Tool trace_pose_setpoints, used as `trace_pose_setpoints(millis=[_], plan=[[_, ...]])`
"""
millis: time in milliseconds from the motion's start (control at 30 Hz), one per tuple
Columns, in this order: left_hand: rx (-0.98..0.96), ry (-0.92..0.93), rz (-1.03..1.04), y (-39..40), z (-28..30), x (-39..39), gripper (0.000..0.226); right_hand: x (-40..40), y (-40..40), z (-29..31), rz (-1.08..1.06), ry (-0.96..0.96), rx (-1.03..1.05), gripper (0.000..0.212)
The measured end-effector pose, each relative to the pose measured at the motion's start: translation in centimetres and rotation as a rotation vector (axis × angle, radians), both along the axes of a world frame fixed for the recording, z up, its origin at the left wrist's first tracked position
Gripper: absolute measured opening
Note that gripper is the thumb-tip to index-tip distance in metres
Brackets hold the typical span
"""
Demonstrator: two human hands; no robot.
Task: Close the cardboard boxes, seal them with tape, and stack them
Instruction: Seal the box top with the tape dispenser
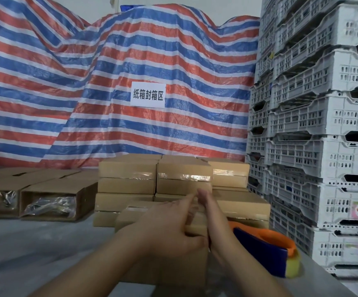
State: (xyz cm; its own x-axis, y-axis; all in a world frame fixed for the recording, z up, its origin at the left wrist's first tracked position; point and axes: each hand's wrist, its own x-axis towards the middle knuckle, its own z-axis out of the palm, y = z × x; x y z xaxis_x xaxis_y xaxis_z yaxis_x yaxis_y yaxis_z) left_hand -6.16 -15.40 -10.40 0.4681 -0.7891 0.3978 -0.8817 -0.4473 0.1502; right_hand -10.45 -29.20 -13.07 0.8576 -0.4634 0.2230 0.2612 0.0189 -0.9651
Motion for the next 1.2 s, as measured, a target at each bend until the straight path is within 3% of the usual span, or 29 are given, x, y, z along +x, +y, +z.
trace_pose_setpoints(millis=[100,233,367,467,533,667,800,933,1033,1200], plan=[[-0.277,0.189,-0.055,1.9,0.4,-0.5,0.091,-0.9,0.6,-0.5,0.005,0.062,0.016,0.062],[-0.621,0.185,0.039,6.1,-0.7,0.7,0.071,-1.9,0.7,-1.5,-0.054,0.068,-0.061,0.076],[-0.743,0.606,0.09,8.1,-3.7,2.8,0.075,-3.5,1.3,-3.1,0.033,0.101,-0.372,0.091],[-0.841,0.969,-0.061,8.4,-5.2,2.7,0.061,-4.0,1.5,-3.9,0.009,0.092,-0.397,0.089],[-0.849,1.051,-0.12,8.5,-6.0,2.6,0.065,-3.8,1.4,-4.2,0.02,0.063,-0.391,0.094],[-0.92,1.006,0.016,7.6,-7.2,2.3,0.052,-3.4,1.3,-4.6,-0.005,0.056,-0.428,0.103],[-1.013,0.775,0.129,5.3,-4.3,1.0,0.034,-4.2,0.8,-3.0,-0.112,-0.017,-0.385,0.089],[-1.002,0.633,0.049,1.2,1.0,-0.5,0.027,-5.3,-3.1,1.2,-0.306,-0.175,-0.334,0.071],[-0.952,0.62,-0.085,-3.2,5.0,-0.6,0.027,-6.3,-7.6,4.6,-0.385,-0.248,-0.204,0.071],[-0.771,0.578,-0.334,-10.0,7.8,0.6,0.083,-6.6,-15.8,9.2,-0.324,-0.098,0.053,0.064]])
